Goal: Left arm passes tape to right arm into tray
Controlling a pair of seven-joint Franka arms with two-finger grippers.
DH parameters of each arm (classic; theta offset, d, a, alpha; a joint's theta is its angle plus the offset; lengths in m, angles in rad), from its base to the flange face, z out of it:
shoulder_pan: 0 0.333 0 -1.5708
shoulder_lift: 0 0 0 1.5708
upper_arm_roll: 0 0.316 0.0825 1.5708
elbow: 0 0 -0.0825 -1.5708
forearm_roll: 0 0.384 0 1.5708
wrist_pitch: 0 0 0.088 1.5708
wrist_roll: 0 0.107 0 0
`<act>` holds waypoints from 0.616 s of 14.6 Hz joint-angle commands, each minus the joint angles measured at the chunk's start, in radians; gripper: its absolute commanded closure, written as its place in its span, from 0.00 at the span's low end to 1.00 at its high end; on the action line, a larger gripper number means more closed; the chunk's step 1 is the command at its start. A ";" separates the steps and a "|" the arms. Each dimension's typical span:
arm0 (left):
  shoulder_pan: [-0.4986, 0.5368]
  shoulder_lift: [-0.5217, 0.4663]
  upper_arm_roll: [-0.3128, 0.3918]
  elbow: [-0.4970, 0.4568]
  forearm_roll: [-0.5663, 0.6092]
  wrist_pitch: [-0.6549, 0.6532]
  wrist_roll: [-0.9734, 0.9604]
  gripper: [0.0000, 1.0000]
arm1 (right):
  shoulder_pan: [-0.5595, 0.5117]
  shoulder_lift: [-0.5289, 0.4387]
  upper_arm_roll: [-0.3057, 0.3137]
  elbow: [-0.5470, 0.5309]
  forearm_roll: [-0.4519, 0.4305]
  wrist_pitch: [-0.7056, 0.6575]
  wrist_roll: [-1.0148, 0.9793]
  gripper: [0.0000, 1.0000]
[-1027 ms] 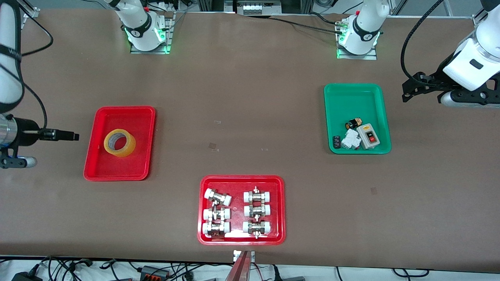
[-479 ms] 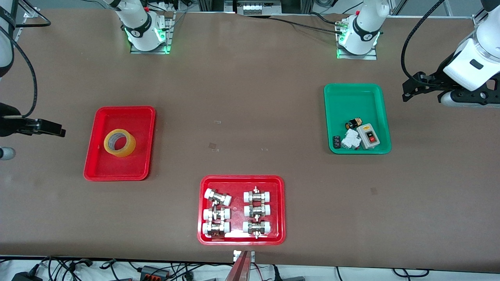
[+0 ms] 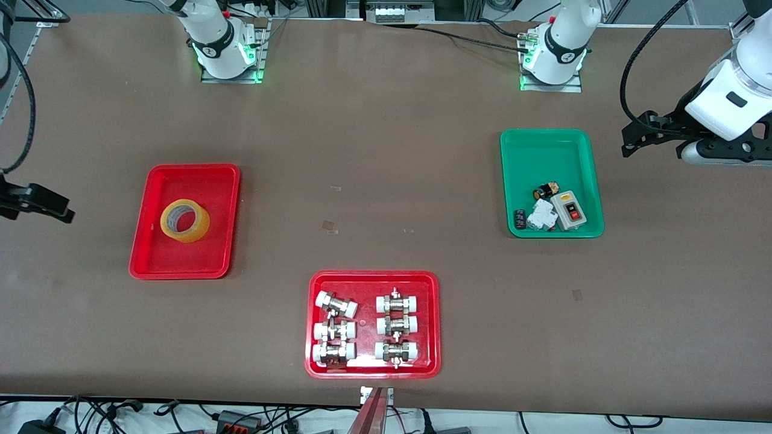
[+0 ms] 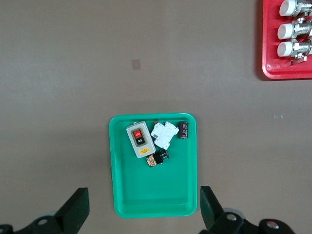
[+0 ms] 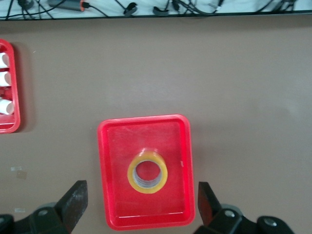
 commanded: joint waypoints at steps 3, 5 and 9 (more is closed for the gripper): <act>0.001 0.010 0.002 0.029 0.012 -0.023 0.011 0.00 | 0.026 -0.058 -0.044 -0.067 0.006 0.008 -0.015 0.00; 0.001 0.010 0.002 0.029 0.012 -0.023 0.011 0.00 | 0.003 -0.067 -0.028 -0.079 0.006 0.007 -0.024 0.00; 0.010 0.012 0.002 0.029 0.009 -0.025 0.011 0.00 | -0.027 -0.084 0.009 -0.091 0.006 0.005 -0.034 0.00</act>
